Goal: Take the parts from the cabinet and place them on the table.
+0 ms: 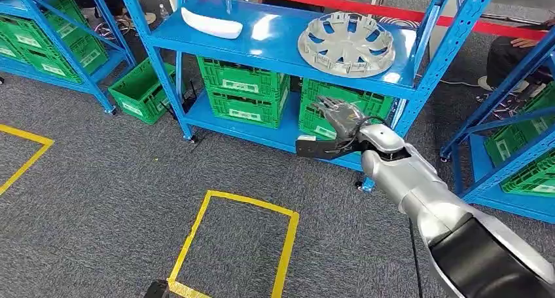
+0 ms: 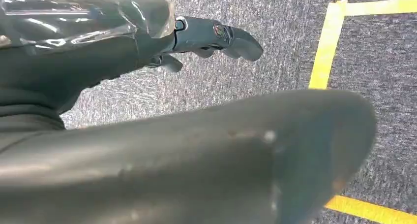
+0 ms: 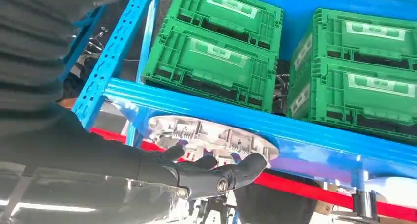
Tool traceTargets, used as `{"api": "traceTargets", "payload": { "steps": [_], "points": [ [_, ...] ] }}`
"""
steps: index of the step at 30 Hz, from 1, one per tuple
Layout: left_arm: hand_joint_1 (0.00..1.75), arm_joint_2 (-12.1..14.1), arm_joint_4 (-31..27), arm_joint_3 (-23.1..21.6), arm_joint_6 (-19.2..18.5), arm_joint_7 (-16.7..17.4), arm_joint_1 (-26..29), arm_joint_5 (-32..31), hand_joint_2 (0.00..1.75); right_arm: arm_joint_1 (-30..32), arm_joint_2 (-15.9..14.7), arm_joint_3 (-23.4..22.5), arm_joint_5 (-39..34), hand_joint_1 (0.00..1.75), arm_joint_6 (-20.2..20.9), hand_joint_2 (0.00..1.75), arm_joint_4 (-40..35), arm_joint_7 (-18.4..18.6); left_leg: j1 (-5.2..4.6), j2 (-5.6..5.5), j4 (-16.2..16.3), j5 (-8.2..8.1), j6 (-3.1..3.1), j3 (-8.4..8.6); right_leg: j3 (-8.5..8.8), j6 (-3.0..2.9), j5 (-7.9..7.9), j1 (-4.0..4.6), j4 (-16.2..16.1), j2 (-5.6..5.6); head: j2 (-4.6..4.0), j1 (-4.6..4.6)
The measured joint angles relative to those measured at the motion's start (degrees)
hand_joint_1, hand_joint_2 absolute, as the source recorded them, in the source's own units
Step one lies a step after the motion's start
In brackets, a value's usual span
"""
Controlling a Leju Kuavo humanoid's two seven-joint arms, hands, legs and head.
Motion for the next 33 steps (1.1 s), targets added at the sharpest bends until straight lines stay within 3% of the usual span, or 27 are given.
{"api": "traceTargets", "payload": {
  "steps": [10, 16, 26, 29, 33],
  "points": [
    [0.00, 0.09, 0.00, -0.26, -0.57, 0.57, -0.02, -1.01, 0.00, -0.14, -0.79, -0.28, 1.92, 0.00, -0.87, 1.75, 0.28, 2.56, 0.01, 0.00, 0.01, 0.00, 0.00, 0.04, -0.01, 0.00, 0.00, 0.01, -0.01, 0.00, 0.00, 0.00],
    [0.00, 0.09, -0.02, -0.55, -0.15, 1.22, -0.17, -1.16, 0.00, -0.19, -2.45, -0.42, 5.71, 0.00, 1.16, 1.75, 1.03, 5.55, 0.01, 0.00, 0.02, 0.00, 0.00, 0.04, -0.01, 0.00, 0.00, 0.00, -0.01, 0.02, 0.00, 0.00],
    [0.00, 0.26, -0.41, -1.49, 0.94, 1.73, -0.50, -1.51, 0.00, 0.07, -5.99, -4.22, 7.30, 0.00, 1.53, 1.75, 2.27, 13.90, 0.00, 0.00, 0.03, 0.00, 0.00, 0.04, -0.01, 0.00, 0.00, 0.00, -0.02, 0.02, 0.00, 0.02],
    [0.00, 0.39, -0.68, -1.64, 0.96, 1.73, -0.53, -1.71, 0.00, 0.39, -7.02, -6.21, 8.33, 0.00, 0.24, 1.75, 2.38, 14.07, 0.00, 0.01, 0.03, -0.01, 0.00, 0.03, -0.01, 0.00, 0.00, -0.01, -0.02, 0.04, 0.00, 0.02],
    [0.00, 0.46, -0.98, -1.97, 0.61, 1.73, -0.57, -2.01, 0.00, 0.54, -7.39, -8.26, 9.36, 0.00, -3.59, 1.75, 2.36, 11.10, 0.01, 0.01, 0.03, -0.01, 0.00, 0.03, -0.01, 0.01, 0.01, -0.01, -0.02, 0.04, 0.00, 0.00]
  ]
}}
